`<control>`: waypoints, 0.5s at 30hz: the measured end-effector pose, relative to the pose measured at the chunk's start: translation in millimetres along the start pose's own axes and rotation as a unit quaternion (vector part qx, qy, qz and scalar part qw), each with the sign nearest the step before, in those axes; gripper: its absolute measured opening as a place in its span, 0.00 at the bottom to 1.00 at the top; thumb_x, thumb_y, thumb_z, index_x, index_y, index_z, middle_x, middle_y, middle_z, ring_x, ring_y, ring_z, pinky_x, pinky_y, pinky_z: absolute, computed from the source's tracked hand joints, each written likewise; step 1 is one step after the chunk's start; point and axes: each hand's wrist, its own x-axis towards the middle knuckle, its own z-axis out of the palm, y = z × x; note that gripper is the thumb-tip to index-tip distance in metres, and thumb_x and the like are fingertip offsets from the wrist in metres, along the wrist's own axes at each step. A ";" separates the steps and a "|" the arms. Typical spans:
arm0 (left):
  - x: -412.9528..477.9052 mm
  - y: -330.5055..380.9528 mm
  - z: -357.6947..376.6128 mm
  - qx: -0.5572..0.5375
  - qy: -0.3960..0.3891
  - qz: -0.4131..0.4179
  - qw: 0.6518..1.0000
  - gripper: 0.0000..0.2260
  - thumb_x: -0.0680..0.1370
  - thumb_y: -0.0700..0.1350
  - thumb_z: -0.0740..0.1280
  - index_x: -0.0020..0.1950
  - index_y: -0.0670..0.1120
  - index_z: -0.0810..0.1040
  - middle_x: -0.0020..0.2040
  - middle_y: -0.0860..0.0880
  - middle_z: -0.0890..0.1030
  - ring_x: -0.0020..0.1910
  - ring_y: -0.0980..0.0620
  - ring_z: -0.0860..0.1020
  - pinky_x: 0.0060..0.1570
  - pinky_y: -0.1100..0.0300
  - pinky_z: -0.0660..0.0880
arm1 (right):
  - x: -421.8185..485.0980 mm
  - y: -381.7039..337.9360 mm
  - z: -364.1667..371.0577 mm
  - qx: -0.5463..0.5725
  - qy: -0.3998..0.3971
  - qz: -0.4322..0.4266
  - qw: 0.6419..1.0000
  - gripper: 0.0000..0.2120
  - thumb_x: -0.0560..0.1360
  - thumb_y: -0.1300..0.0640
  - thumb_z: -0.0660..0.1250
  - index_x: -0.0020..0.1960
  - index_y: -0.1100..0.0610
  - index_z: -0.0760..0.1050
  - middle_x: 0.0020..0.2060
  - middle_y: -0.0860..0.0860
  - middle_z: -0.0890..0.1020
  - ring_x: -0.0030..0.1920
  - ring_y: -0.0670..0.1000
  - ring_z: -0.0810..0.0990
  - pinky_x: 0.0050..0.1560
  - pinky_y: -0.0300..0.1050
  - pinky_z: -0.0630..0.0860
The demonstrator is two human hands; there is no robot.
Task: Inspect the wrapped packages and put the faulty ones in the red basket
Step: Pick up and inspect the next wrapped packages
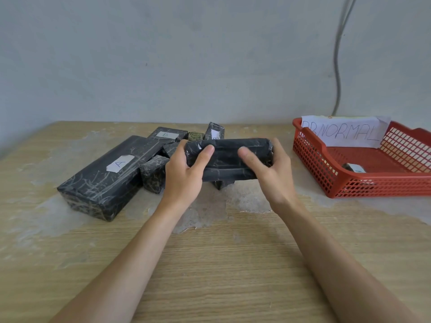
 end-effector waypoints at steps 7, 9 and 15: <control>-0.8 4.0 -5.6 -0.041 -0.063 -0.017 0.997 0.13 0.79 0.47 0.76 0.62 0.51 0.81 0.56 0.55 0.87 0.57 0.58 0.84 0.59 0.60 0.80 | 1.2 -2.3 -0.5 0.013 0.023 -0.002 1.000 0.21 0.75 0.54 0.80 0.64 0.51 0.76 0.53 0.48 0.86 0.52 0.46 0.87 0.48 0.40 0.83; 1.0 3.1 -4.5 -0.044 -0.053 -0.029 0.997 0.12 0.79 0.44 0.76 0.62 0.50 0.81 0.55 0.54 0.87 0.55 0.57 0.85 0.53 0.62 0.82 | 2.6 -2.7 -2.4 0.028 0.015 0.015 0.999 0.18 0.77 0.52 0.78 0.64 0.50 0.77 0.54 0.49 0.86 0.53 0.47 0.87 0.50 0.45 0.85; 4.2 3.3 -5.4 -0.105 -0.036 -0.081 0.990 0.11 0.80 0.46 0.75 0.62 0.46 0.80 0.55 0.49 0.88 0.51 0.47 0.88 0.41 0.52 0.85 | 2.8 -5.4 0.1 0.096 -0.020 0.019 0.995 0.18 0.83 0.59 0.70 0.70 0.52 0.71 0.62 0.56 0.83 0.57 0.53 0.87 0.49 0.48 0.86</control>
